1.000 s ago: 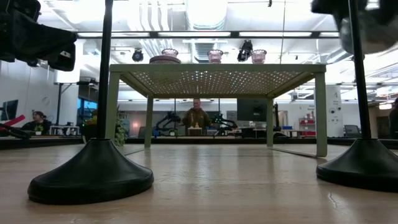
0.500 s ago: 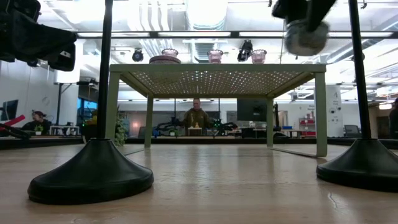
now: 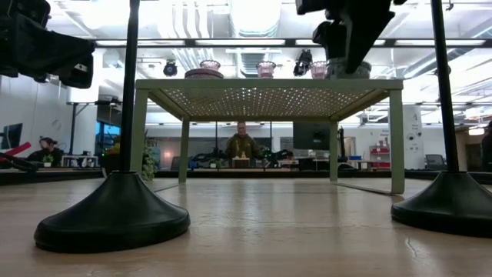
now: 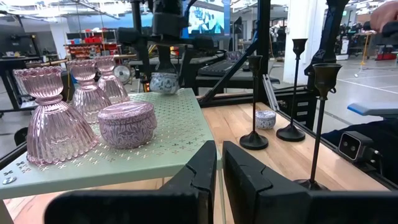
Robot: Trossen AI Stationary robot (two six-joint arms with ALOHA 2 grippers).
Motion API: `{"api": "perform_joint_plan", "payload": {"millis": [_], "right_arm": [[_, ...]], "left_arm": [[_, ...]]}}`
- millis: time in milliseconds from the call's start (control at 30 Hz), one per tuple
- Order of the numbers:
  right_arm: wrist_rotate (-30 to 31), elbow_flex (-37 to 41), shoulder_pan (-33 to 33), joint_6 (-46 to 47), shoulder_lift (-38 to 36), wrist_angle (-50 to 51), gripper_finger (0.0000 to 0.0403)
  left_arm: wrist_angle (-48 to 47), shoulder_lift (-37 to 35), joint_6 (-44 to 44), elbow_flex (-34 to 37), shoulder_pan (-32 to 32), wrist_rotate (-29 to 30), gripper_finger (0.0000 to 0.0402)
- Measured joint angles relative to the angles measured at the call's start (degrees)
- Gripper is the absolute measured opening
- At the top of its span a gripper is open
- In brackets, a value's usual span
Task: Pick & Place candle stick holders
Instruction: Put the green scented candle on the shelf
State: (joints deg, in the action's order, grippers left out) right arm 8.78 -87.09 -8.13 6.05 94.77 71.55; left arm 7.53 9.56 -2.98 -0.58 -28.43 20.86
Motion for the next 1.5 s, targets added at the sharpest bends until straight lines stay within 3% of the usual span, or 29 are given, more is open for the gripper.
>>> {"api": "perform_joint_plan", "payload": {"millis": [700, 867, 1167, 1333, 1500], "right_arm": [[1.93, -0.25, 2.68, -1.78, 0.98, -1.84, 0.0344], [1.94, -2.68, 2.68, -1.90, 1.00, -1.12, 0.0366], [1.90, -9.41, 2.66, -0.59, 1.00, 6.53, 0.0368], [1.90, -10.38, 2.52, 3.30, 0.83, 12.36, 0.0344], [1.74, -9.35, 2.21, 5.79, 0.12, 14.73, 0.0285]], "left_arm": [[0.07, 0.01, -0.01, 0.02, 0.00, -0.02, 0.0032], [0.09, 0.01, -0.01, 0.01, -0.01, 0.00, 0.0032], [0.11, 0.01, 0.00, 0.02, -0.01, -0.01, 0.0032], [0.11, 0.00, 0.00, 0.02, 0.00, -0.02, 0.0032], [0.11, 0.00, -0.02, 0.02, 0.00, 0.00, 0.0032]]}}
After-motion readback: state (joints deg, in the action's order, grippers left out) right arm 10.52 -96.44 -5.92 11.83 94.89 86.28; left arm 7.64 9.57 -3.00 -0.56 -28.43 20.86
